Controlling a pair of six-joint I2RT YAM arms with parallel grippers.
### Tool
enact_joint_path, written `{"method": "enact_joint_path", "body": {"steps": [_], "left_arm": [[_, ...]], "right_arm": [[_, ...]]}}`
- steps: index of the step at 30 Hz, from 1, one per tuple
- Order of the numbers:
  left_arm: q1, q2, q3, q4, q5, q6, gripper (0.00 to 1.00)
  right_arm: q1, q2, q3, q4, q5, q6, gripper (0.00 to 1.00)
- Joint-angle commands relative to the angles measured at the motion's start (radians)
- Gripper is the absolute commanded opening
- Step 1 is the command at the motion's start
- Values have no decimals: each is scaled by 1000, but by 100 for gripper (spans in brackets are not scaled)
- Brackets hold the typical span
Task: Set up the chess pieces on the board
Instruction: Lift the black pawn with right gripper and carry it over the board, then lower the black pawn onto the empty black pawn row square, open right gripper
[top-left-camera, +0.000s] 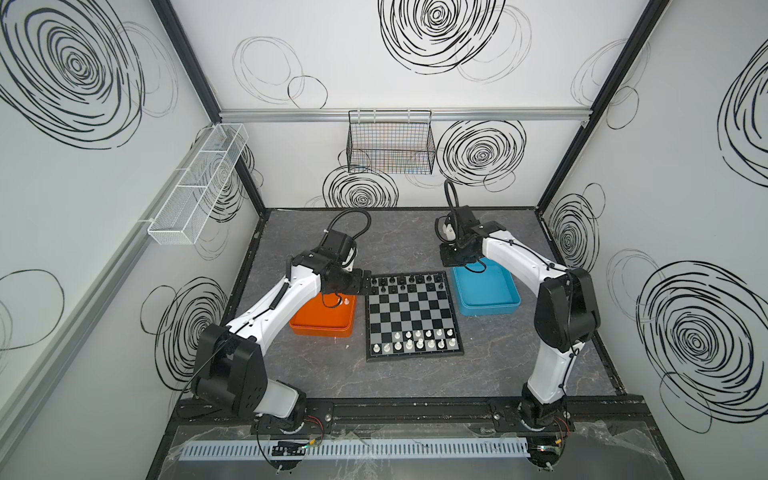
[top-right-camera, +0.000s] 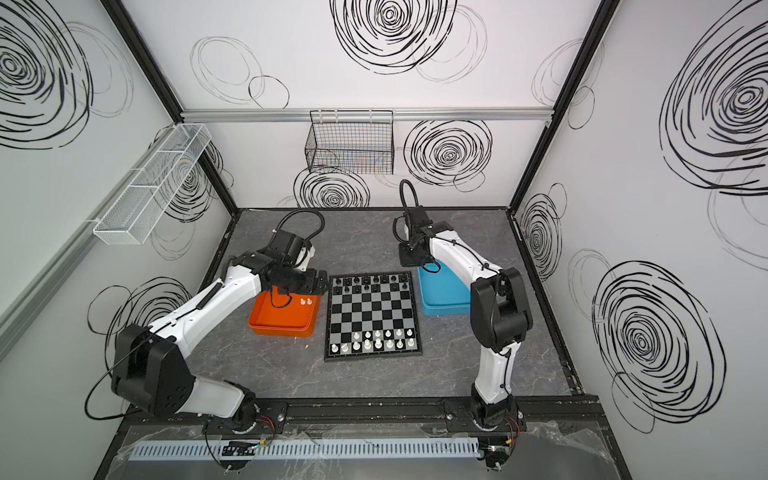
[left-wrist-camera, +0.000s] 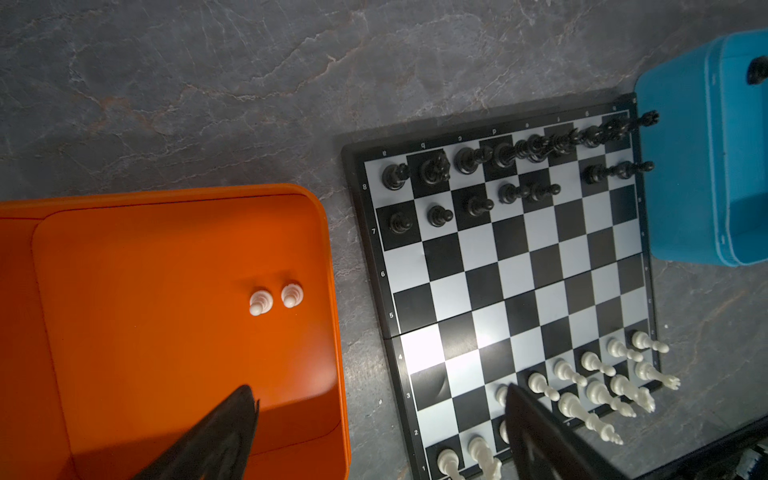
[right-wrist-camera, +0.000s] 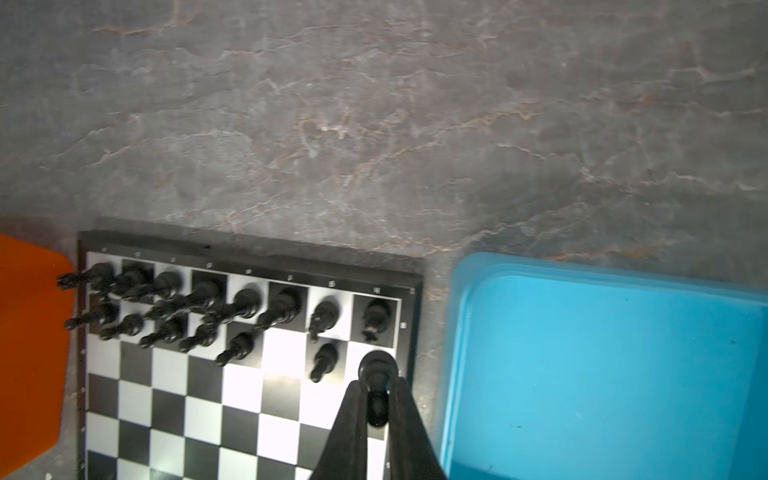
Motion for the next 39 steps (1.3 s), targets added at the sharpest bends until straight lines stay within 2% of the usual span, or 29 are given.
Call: {"method": "enact_joint_path", "body": {"steps": [1,11,39], "left_arm": [[18,-30,-15,15,6,1,96],[28,-33,-24,22,18,1,96],[37,-25,-41,31,31,7,96]], "right_arm": [[50,31,31,-54,8,16,12],[128,84,29,-39,9,23,12],[147,150,16,-34,0,17,13]]}}
